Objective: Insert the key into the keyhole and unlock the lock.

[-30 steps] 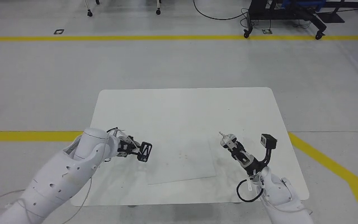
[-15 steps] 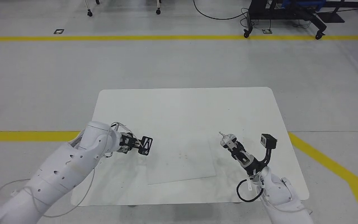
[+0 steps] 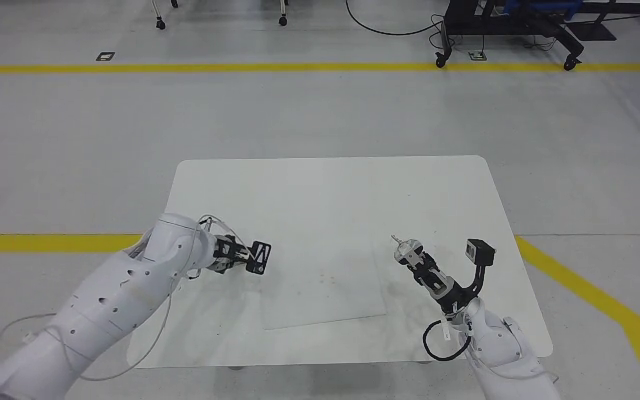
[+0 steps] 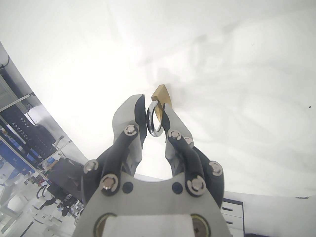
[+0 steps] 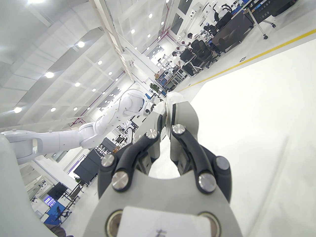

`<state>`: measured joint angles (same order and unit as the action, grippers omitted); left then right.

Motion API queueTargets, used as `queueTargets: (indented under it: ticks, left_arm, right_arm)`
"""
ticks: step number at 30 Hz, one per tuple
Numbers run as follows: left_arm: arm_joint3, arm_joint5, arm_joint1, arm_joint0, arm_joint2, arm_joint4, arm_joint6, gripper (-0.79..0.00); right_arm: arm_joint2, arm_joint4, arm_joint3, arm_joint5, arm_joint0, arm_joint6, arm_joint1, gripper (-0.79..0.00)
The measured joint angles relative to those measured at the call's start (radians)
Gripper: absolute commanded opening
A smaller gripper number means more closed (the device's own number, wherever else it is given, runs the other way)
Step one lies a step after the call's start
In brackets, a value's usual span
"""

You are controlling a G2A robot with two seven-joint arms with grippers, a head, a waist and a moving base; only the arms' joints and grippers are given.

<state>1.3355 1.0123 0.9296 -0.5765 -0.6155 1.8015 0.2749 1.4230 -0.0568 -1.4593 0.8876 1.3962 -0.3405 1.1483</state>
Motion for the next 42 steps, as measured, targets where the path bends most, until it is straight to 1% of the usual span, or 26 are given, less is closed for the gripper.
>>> queueTargets:
  ticks: [3, 6, 7, 8, 16, 20, 23, 25, 27, 29, 30, 31, 34, 39, 41, 42]
  left_arm:
    - [-0.008, 0.000, 0.001, 0.005, 0.003, -0.007, 0.000, -0.594]
    - [-0.015, 0.000, 0.001, 0.010, 0.004, -0.010, 0.002, -0.656]
    - [-0.017, 0.000, 0.001, 0.012, 0.005, -0.011, 0.003, -0.711]
    - [-0.019, 0.000, 0.001, 0.013, 0.005, -0.010, 0.005, -0.785]
    - [-0.026, -0.002, 0.008, 0.017, 0.014, -0.014, 0.029, -0.785]
    - [-0.012, -0.062, 0.008, 0.009, -0.016, -0.020, 0.024, -0.785]
    - [-0.011, -0.140, 0.000, -0.010, -0.071, -0.070, 0.000, -0.785]
    - [-0.027, -0.188, -0.010, -0.030, -0.138, -0.161, -0.013, -0.785]
    - [-0.045, -0.215, -0.024, -0.058, -0.218, -0.287, 0.002, -0.785]
    - [-0.051, -0.204, -0.032, -0.074, -0.268, -0.390, 0.024, -0.785]
    - [-0.050, -0.199, -0.032, -0.075, -0.271, -0.427, 0.024, -0.785]
    - [-0.050, -0.198, -0.032, -0.075, -0.266, -0.432, 0.023, -0.785]
    - [-0.050, -0.199, -0.032, -0.074, -0.261, -0.373, 0.021, -0.785]
    - [-0.050, -0.202, -0.032, -0.078, -0.264, -0.373, 0.015, -0.785]
    - [-0.065, -0.190, -0.031, -0.091, -0.284, -0.416, -0.030, -0.785]
    - [-0.092, -0.165, -0.030, -0.090, -0.298, -0.478, -0.064, -0.785]
  right_arm:
    - [0.000, 0.000, 0.000, 0.000, 0.000, 0.000, 0.000, -0.785]
    - [0.000, 0.000, 0.000, 0.000, 0.000, 0.000, 0.000, -0.785]
    - [0.000, 0.000, 0.000, 0.000, 0.000, 0.000, 0.000, -0.785]
    - [0.000, 0.000, 0.000, 0.000, 0.000, 0.000, 0.000, -0.785]
    - [0.000, 0.000, 0.000, 0.000, 0.000, 0.000, 0.000, -0.785]
    - [0.000, 0.000, 0.000, 0.000, 0.000, 0.000, 0.000, -0.785]
    - [0.000, 0.000, 0.000, 0.000, 0.000, 0.000, 0.000, -0.785]
    - [0.000, 0.000, 0.000, 0.000, 0.000, 0.000, 0.000, -0.785]
    - [0.000, 0.000, 0.000, 0.000, 0.000, 0.000, 0.000, -0.785]
    - [0.000, 0.000, 0.000, 0.000, 0.000, 0.000, 0.000, -0.785]
    - [0.000, 0.000, 0.000, 0.000, 0.000, 0.000, 0.000, -0.785]
    - [0.000, 0.000, 0.000, 0.000, 0.000, 0.000, 0.000, -0.785]
    - [0.000, 0.000, 0.000, 0.000, 0.000, 0.000, 0.000, -0.785]
    - [0.000, 0.000, 0.000, 0.000, 0.000, 0.000, 0.000, -0.785]
    - [0.000, 0.000, 0.000, 0.000, 0.000, 0.000, 0.000, -0.785]
    - [-0.003, 0.003, 0.000, -0.004, -0.002, 0.002, 0.001, -0.785]
